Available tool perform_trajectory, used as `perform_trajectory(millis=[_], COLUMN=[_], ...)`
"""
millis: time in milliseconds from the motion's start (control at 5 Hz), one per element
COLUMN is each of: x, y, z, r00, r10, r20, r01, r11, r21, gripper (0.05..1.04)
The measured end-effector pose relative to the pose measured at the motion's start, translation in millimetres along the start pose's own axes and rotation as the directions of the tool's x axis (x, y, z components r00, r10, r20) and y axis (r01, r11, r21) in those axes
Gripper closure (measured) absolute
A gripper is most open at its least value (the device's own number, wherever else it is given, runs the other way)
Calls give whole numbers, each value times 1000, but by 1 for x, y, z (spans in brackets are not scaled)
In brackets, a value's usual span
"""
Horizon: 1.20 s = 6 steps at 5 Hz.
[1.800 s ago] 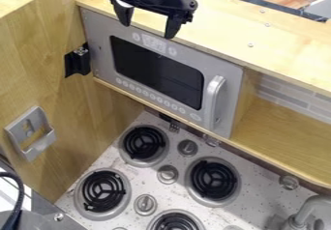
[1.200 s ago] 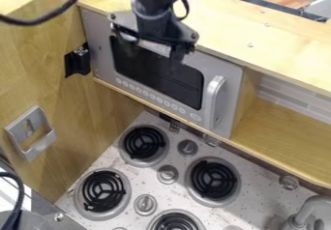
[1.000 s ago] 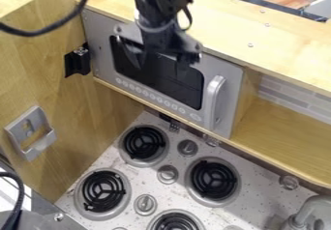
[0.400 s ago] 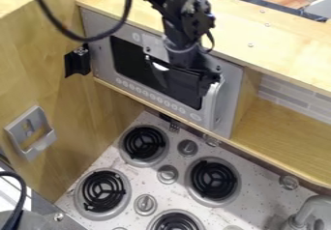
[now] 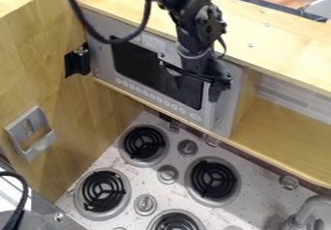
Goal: Open microwave
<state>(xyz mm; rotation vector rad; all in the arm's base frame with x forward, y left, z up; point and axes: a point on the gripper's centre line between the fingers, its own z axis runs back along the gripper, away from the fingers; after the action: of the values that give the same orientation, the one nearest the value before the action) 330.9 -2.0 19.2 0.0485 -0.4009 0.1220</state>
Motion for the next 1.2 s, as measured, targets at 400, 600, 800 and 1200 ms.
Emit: perform_trajectory(millis=[400, 600, 800, 1200], x=[4, 8, 12, 14], y=[-12, -14, -16, -15], z=[-15, -21, -28, -29], r00=[999, 999, 999, 998], r10=[-37, -38, -46, -59], r20=[-22, -21, -23, -16], r01=[36, 37, 45, 58], r11=[999, 999, 998, 998], r21=[-34, -39, -47, -17], gripper=[83, 83, 117, 680])
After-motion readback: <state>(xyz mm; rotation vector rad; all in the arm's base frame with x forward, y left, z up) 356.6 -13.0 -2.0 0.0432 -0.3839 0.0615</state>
